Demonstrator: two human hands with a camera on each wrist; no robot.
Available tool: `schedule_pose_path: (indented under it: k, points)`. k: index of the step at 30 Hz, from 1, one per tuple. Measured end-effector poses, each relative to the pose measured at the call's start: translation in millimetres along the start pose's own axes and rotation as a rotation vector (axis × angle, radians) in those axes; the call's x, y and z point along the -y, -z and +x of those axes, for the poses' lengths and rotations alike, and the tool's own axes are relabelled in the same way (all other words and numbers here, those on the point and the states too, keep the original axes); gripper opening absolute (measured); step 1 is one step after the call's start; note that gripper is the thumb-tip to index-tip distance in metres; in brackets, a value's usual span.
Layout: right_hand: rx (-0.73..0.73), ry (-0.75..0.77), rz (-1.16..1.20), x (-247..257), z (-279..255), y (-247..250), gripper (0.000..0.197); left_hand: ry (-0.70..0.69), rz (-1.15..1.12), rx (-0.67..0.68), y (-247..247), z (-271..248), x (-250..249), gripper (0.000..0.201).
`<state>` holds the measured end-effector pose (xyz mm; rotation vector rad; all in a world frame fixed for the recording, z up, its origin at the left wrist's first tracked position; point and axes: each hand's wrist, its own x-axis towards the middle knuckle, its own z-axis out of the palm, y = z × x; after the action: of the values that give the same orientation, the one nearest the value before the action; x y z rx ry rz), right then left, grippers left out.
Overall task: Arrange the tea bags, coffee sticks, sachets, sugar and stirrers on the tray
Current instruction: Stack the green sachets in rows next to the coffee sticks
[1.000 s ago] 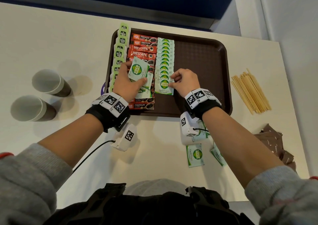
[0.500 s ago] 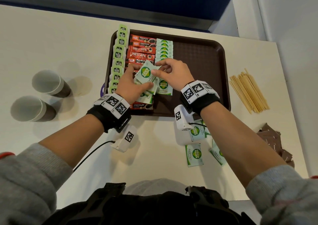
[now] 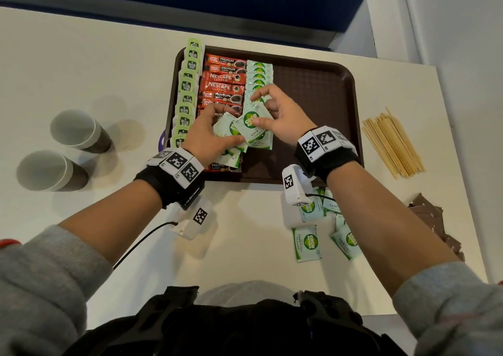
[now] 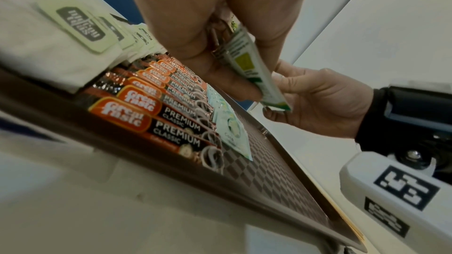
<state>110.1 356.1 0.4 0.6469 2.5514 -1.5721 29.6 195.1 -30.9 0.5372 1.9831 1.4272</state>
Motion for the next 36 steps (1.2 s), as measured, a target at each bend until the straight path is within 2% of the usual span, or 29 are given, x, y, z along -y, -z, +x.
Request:
schedule_pose_path:
  k: [10, 13, 22, 29, 36]
  points:
    - [-0.105, -0.107, -0.052, -30.4, -9.1, 3.0, 0.027, 0.051, 0.050, -0.196, 11.1, 7.2, 4.4, 0.051]
    - [-0.135, -0.120, -0.100, -38.8, -10.7, -2.6, 0.023, 0.052, 0.045, -0.204, 12.0, 6.3, 4.7, 0.051]
    - [-0.222, -0.166, -0.195, -51.8, -9.1, -11.3, 0.028, 0.059, 0.058, -0.199, 10.0, 3.7, 3.2, 0.049]
    - [-0.261, -0.133, -0.280, -50.9, -4.5, -14.0, 0.028, 0.071, 0.055, -0.198, 9.0, 3.7, 2.3, 0.049]
    - [-0.246, -0.124, -0.323, -45.3, -0.9, -18.3, 0.028, 0.068, 0.061, -0.194, 8.0, 3.4, 2.2, 0.049]
